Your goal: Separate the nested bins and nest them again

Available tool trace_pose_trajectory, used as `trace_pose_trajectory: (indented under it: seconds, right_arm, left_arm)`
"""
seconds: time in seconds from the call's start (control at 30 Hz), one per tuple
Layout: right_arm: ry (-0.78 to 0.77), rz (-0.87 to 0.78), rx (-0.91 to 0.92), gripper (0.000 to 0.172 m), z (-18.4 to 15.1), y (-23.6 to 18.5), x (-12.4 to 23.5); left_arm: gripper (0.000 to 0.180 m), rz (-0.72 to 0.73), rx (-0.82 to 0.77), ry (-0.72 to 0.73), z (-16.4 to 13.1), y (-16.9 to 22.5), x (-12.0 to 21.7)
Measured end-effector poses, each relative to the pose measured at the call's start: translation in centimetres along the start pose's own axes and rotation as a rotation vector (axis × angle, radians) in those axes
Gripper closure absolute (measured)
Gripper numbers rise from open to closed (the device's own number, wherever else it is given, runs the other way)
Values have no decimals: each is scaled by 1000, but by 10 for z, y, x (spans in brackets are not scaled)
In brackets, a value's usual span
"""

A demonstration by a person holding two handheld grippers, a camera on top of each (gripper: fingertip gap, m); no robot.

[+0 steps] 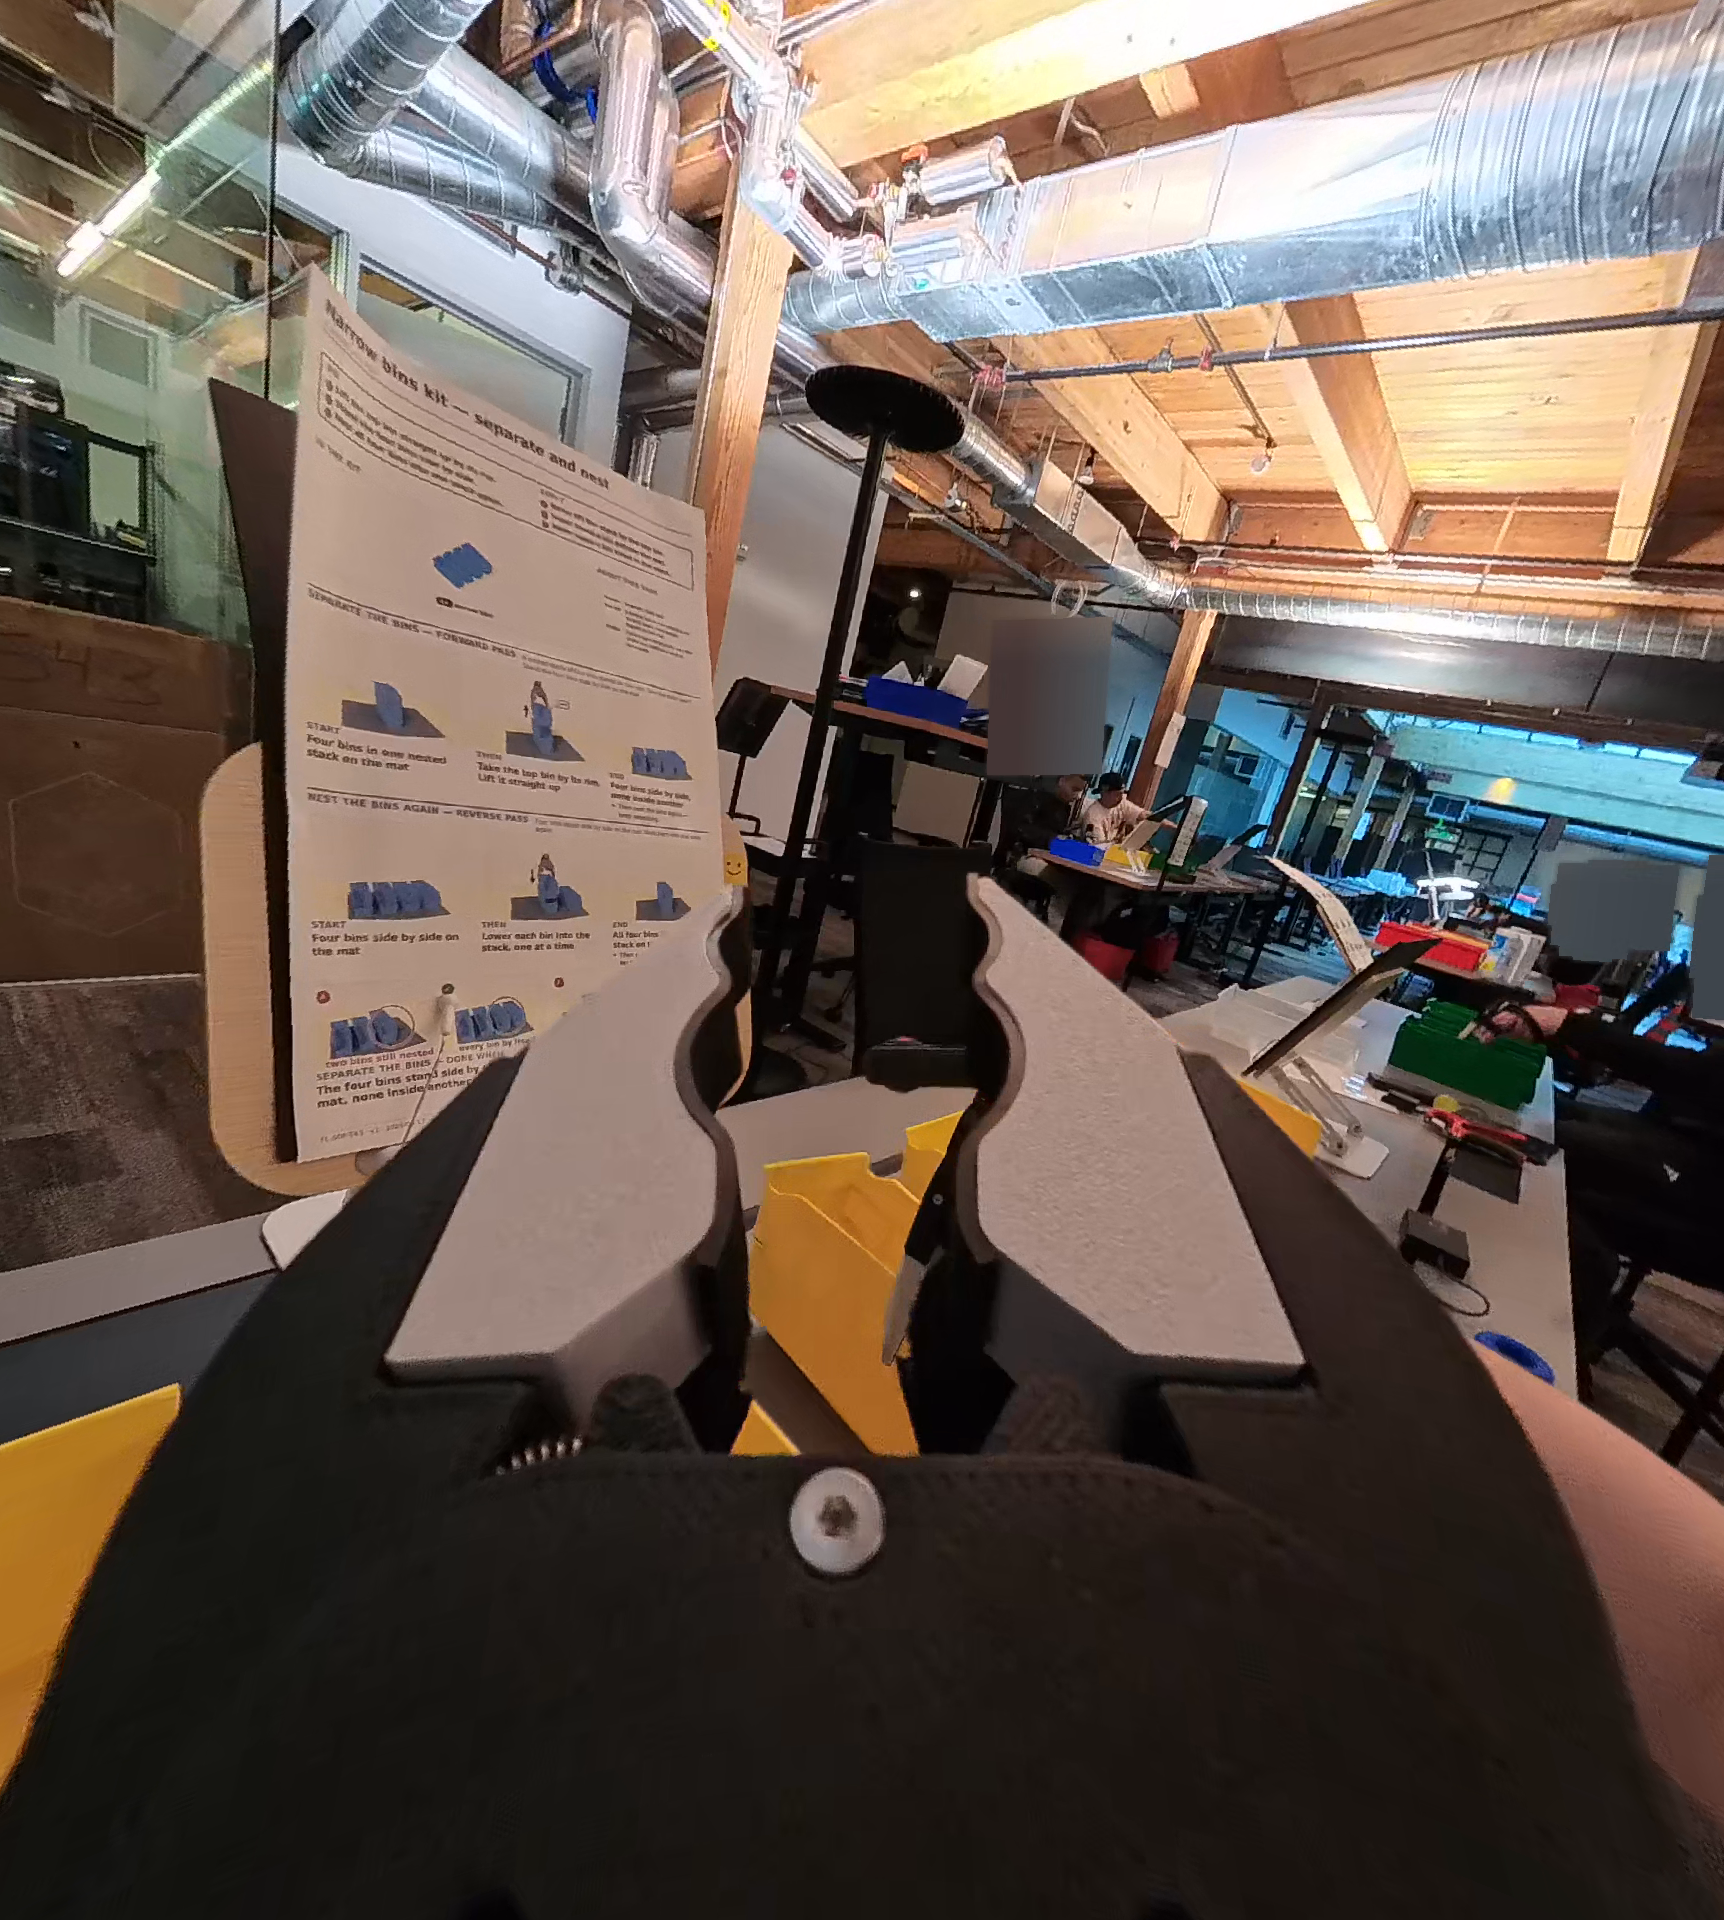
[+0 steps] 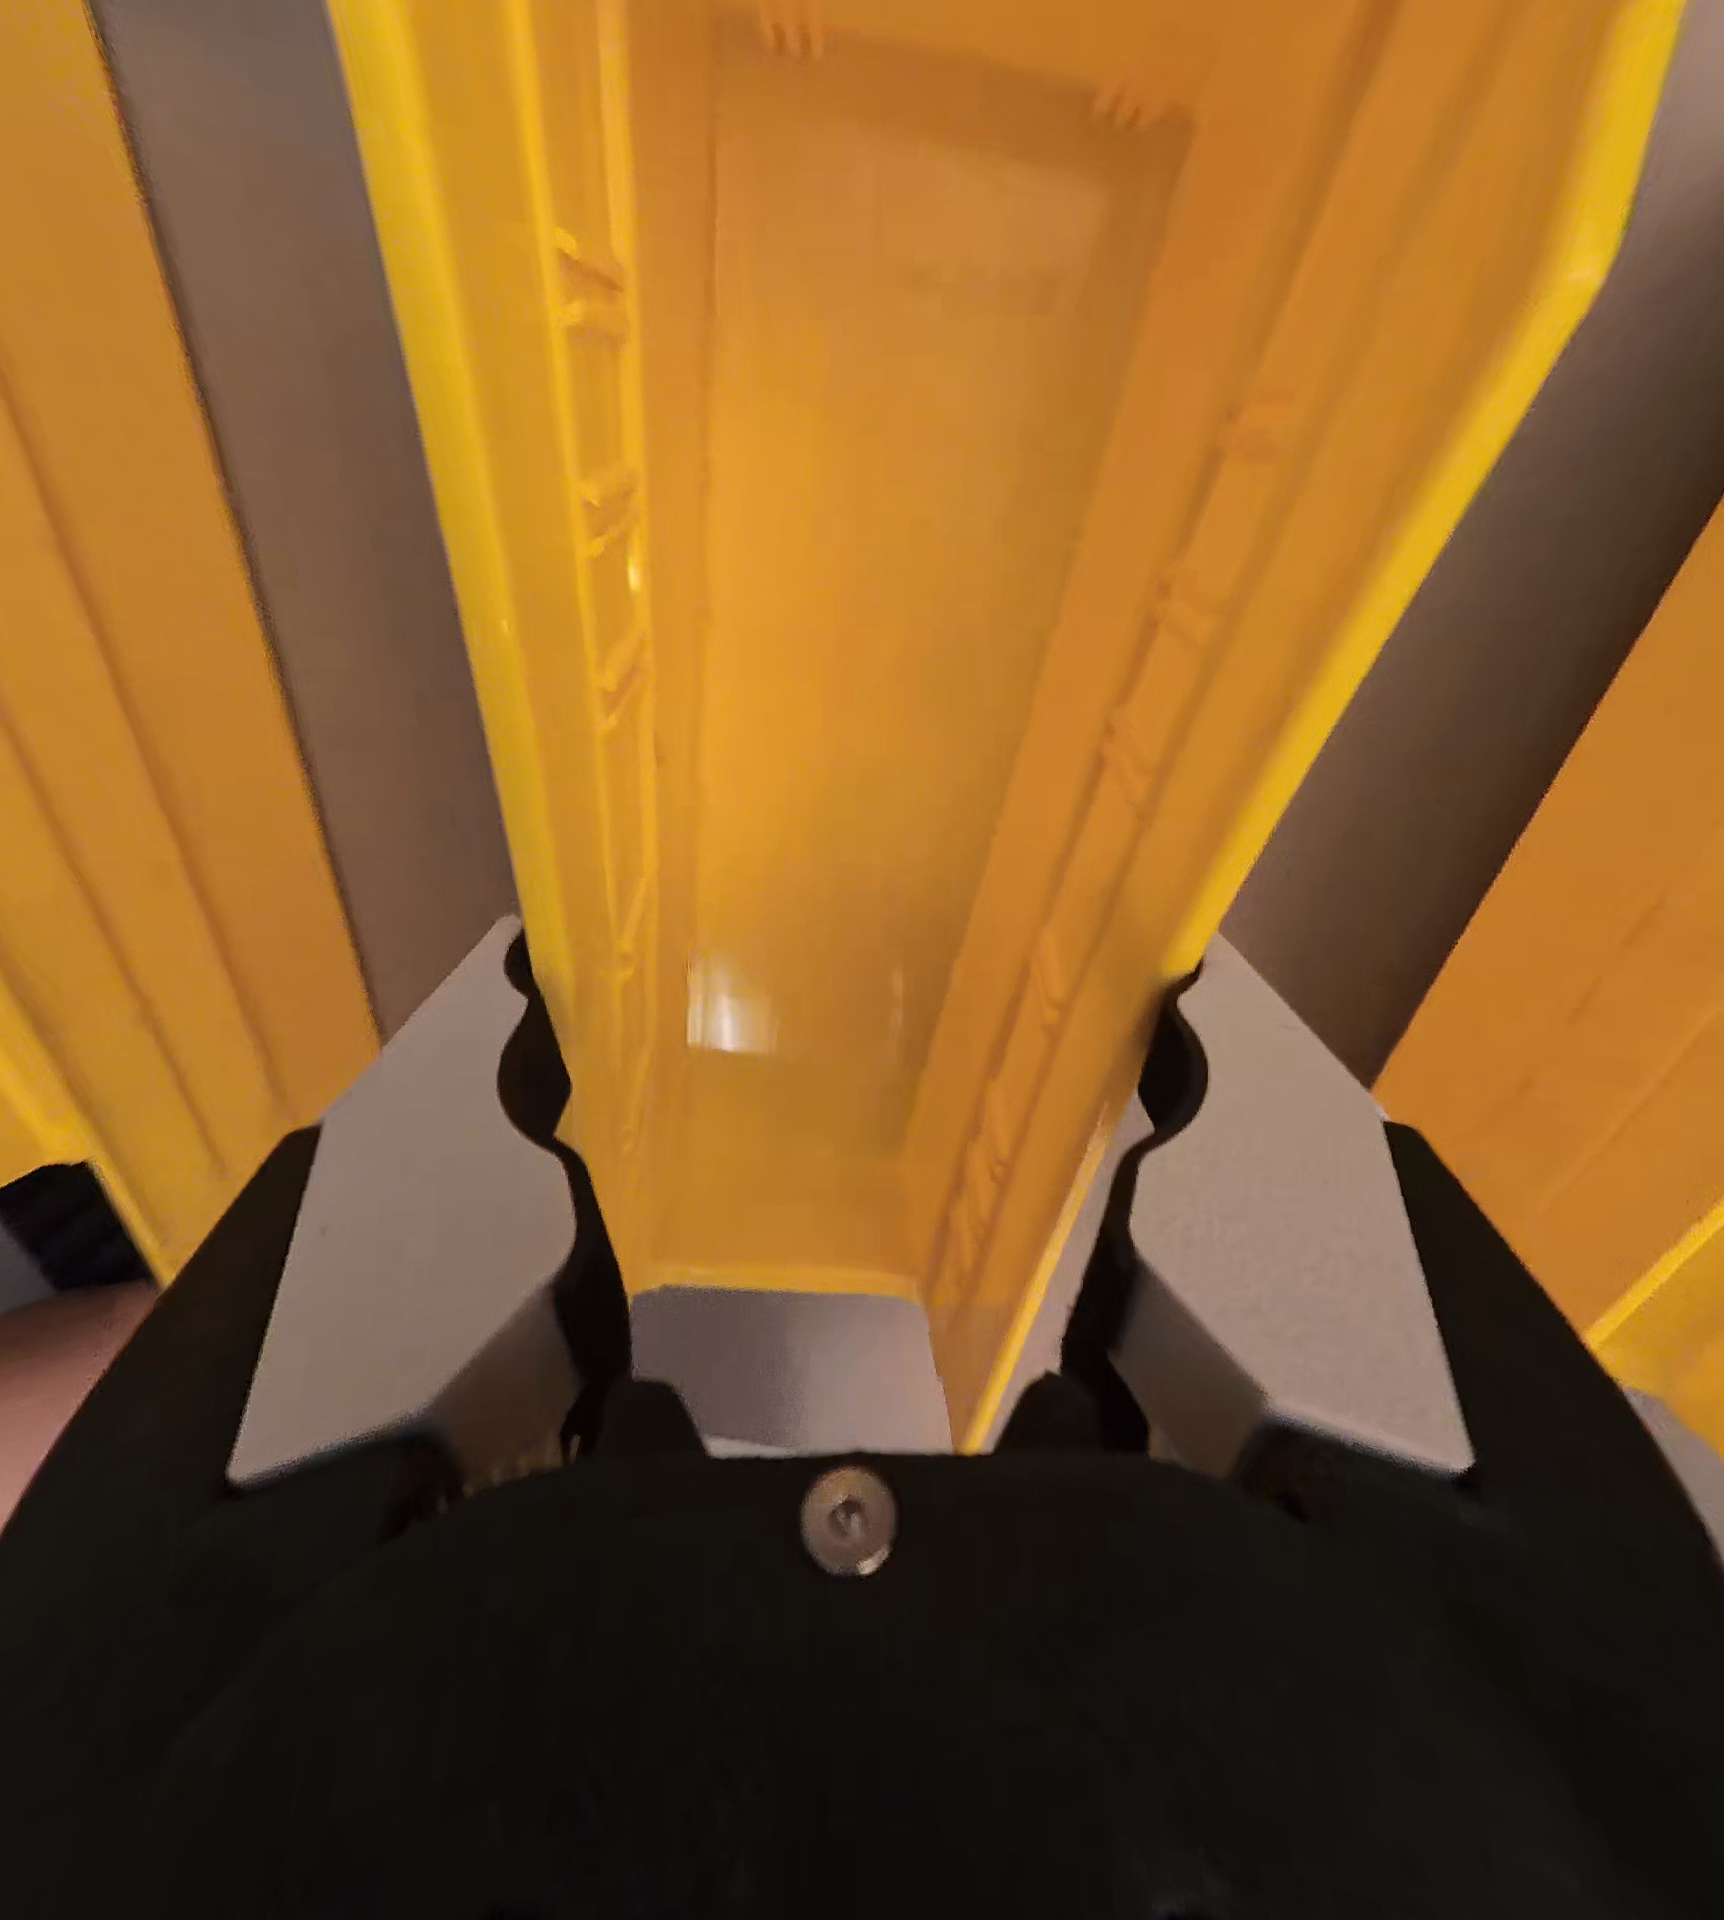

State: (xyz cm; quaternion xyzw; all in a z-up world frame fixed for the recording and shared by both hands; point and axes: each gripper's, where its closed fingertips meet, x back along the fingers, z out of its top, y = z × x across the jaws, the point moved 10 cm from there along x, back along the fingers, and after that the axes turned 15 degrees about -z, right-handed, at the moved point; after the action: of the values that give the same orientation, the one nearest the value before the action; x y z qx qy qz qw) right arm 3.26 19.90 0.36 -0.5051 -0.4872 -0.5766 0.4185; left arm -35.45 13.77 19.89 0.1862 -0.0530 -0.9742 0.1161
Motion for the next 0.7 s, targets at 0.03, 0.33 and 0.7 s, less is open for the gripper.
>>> trace_pose_trajectory:
  seconds: [0.03, 0.33, 0.7]
  right_arm:
    - [5, 19, 2, 56, 0, -1, 6]
    - [151, -33, 154, 54, -8, -67, 121]
    - [-17, 97, 301, 53, -1, -162, 163]
  left_arm:
    - [143, -2, 0, 10, 1, 1, 2]
    - [143, -7, -4, 8, 1, 5, 1]
    - [144, -9, 0, 56, 7, 7, 13]
